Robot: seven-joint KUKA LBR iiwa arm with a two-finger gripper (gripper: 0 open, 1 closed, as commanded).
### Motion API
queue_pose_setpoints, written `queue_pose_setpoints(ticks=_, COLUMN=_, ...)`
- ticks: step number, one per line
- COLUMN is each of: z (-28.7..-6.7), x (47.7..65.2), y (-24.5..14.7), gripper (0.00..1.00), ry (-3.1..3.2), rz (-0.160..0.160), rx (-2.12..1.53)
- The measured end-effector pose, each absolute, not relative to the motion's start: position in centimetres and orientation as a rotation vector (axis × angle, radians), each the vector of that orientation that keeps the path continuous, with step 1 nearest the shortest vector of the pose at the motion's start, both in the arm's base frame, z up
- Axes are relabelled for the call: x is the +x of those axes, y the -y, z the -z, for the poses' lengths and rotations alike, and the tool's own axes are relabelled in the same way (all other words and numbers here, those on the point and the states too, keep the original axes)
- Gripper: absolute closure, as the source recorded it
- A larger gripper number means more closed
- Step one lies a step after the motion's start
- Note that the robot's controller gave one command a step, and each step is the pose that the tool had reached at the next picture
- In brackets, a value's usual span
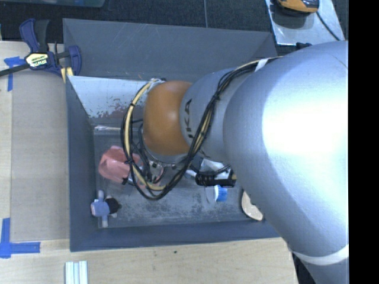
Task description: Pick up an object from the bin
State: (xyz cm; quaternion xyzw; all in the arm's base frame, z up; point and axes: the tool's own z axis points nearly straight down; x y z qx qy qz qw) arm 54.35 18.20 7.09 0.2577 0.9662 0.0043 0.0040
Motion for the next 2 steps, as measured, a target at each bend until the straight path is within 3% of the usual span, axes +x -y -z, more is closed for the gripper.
queue_pose_setpoints(ticks=2, z=-9.7, x=54.1, y=-18.0, gripper=1.0, ry=-3.034, rz=-0.005, rx=0.81)
